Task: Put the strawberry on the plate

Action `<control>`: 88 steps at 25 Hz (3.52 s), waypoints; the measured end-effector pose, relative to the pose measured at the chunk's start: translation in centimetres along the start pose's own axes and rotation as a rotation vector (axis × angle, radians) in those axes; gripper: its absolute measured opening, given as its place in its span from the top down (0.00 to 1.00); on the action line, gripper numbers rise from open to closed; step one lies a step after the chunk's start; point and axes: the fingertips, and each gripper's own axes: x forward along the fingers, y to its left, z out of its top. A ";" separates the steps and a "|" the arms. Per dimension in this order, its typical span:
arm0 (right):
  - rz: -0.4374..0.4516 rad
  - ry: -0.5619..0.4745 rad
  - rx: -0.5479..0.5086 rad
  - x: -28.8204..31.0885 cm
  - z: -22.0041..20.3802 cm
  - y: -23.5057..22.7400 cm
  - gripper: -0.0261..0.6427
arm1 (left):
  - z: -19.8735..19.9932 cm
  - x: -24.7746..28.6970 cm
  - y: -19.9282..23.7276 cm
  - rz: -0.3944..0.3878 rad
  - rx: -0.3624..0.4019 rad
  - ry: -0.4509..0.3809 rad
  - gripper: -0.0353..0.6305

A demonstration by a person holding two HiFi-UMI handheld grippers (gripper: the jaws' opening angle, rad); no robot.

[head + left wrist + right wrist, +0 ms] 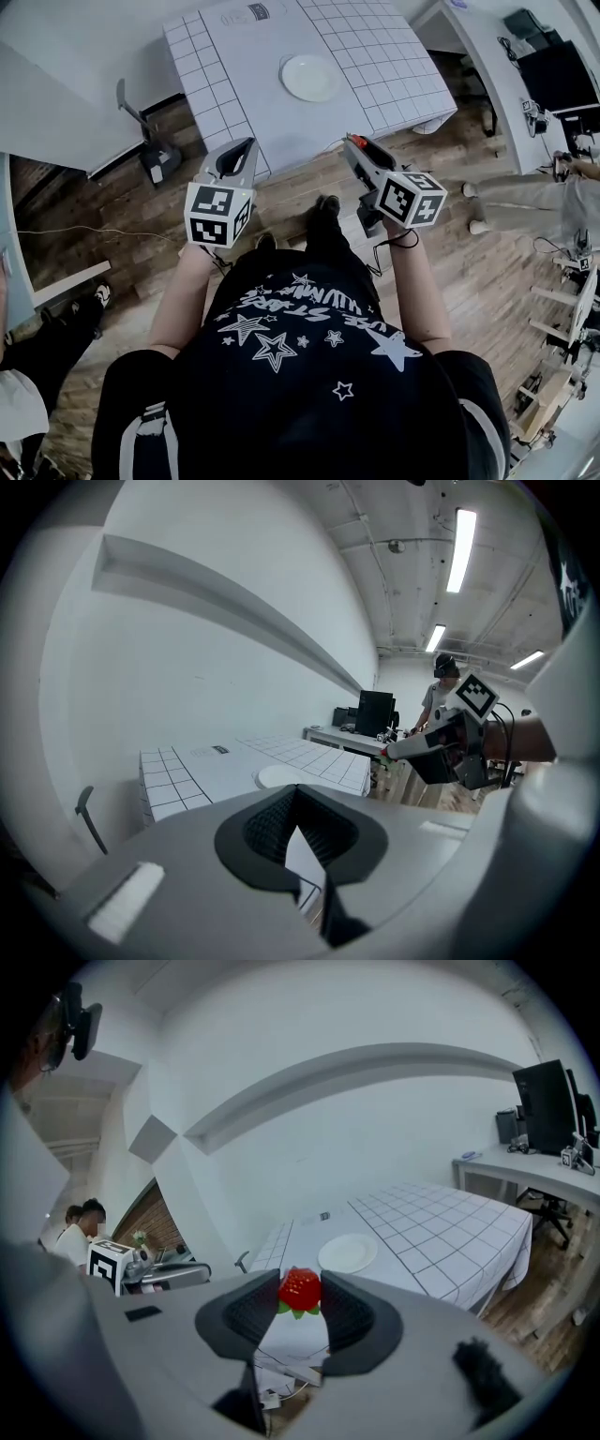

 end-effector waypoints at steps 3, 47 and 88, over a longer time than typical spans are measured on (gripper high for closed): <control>0.021 0.002 -0.011 1.3 0.7 -0.7 0.74 | 0.0 0.4 0.4 0.023 0.004 0.005 0.93; 0.433 0.411 -0.582 23.6 0.5 -9.1 0.74 | 1.3 10.7 5.5 0.558 -0.171 0.154 0.93; 0.099 0.288 -0.453 16.5 0.5 -10.1 0.72 | -1.5 3.8 4.1 0.430 -0.175 0.131 0.93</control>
